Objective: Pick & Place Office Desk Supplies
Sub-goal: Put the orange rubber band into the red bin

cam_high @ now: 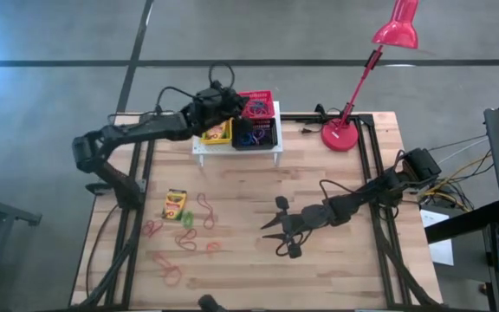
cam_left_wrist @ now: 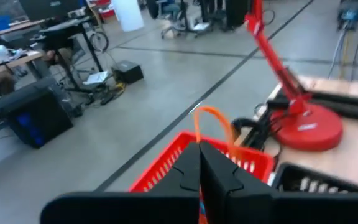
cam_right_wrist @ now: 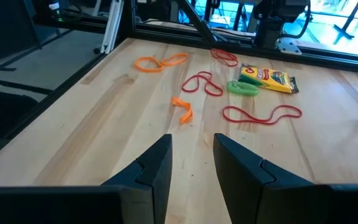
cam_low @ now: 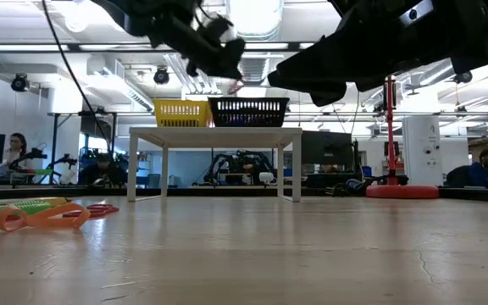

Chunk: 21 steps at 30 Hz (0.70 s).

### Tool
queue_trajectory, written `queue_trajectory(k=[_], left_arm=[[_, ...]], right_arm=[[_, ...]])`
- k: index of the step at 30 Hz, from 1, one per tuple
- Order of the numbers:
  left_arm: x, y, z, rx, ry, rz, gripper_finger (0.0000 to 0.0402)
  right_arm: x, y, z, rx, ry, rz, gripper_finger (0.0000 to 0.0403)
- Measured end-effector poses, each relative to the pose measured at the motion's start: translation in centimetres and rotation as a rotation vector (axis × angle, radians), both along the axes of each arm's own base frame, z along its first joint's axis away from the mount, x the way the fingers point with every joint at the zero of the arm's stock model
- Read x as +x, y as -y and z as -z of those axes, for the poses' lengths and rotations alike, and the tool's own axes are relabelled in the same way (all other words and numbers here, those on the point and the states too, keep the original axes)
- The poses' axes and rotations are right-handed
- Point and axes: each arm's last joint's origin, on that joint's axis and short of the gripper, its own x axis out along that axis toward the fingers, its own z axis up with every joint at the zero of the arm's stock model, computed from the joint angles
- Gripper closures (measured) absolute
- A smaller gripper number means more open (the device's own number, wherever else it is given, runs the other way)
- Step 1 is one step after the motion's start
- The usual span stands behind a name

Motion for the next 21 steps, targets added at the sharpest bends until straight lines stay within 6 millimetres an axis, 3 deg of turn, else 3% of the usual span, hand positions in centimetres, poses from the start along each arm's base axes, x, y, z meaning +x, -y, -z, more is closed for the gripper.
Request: queue_trajectory(k=[6,11,16,21], left_arm=[[1.0,-1.4,2.6,0.028,-0.120,-0.201,0.0388],[1.1,-1.6,3.2,0.010,-0.133,-0.224,0.0367],[1.1,-1.7,2.6,-0.054,-0.193,-0.206,0.0332],[1.2,-1.6,0.5,-0.118,-0.239,-0.182,0.0283]], right_arm=[[0.0,0.0,0.0,0.003,0.001,0.001,0.0291],[0.0,0.0,0.0,0.002,0.000,0.001,0.0291],[0.0,0.0,0.1,0.001,-0.002,0.001,0.0291],[0.0,0.0,0.1,0.001,-0.002,0.001,0.0291]])
